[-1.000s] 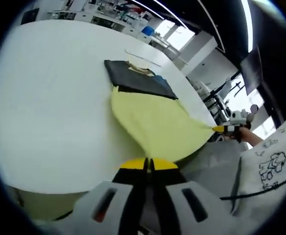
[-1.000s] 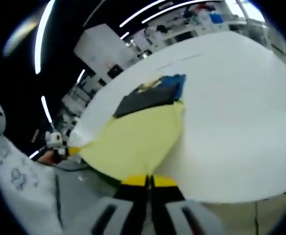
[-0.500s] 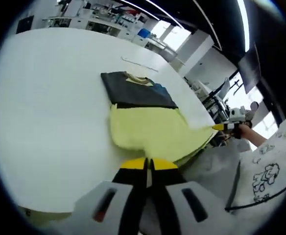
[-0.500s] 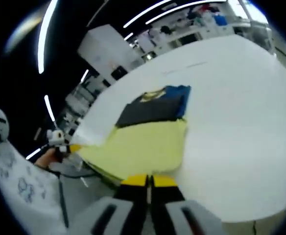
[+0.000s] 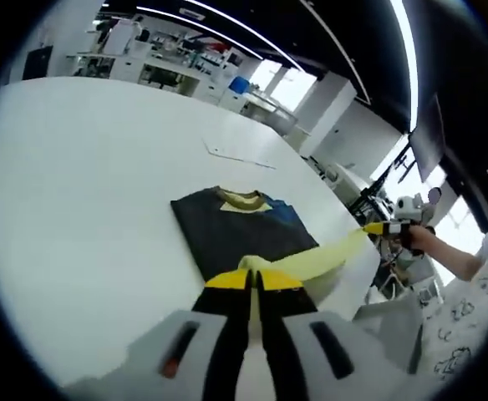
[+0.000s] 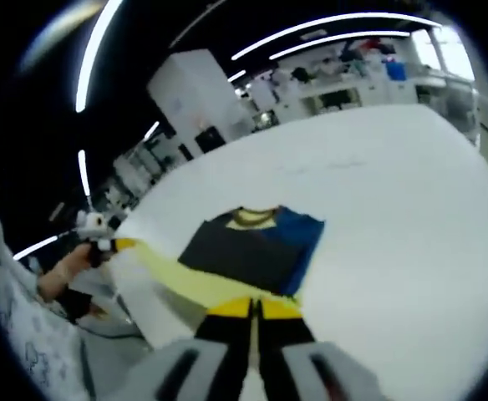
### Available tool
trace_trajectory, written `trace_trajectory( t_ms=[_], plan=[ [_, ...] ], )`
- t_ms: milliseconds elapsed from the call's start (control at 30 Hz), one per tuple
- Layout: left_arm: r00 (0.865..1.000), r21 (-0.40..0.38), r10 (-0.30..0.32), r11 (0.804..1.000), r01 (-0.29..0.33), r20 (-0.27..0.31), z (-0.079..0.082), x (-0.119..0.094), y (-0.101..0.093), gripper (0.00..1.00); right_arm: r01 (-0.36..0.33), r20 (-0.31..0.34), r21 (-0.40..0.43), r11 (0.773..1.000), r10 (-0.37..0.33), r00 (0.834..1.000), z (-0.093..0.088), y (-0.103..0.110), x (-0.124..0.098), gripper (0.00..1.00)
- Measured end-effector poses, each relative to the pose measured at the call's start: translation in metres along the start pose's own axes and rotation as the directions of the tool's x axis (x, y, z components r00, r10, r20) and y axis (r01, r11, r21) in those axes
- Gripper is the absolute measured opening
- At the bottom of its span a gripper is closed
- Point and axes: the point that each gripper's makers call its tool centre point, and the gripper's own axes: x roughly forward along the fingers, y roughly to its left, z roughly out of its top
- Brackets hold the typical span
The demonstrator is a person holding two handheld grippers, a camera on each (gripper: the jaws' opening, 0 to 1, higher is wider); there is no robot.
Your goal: Fold the garment on the visible template until the final outline fits inside the template.
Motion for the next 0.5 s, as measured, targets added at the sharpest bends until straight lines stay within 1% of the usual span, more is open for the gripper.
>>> trace_trajectory(
  t_ms=[233,400,500],
  plan=[
    [0.999,-0.023,0.02,1.0,-0.019,0.033,0.031,0.027,0.028,0.0,0.035,0.034,-0.03,0.999,-0.034,0.999,0.037,-0.018,0.031,0.0],
    [0.999,-0.03,0.035,0.999,-0.034,0.039,0.045,0.045,0.043,0.0,0.049,0.053,-0.038,0.998,-0.047,0.997,0.058,-0.032,0.05,0.0],
    [0.998,-0.037,0.049,0.998,-0.048,0.038,0.052,0.056,0.054,0.0,0.059,0.058,-0.04,0.997,-0.057,0.997,0.067,-0.04,0.06,0.0]
  ],
)
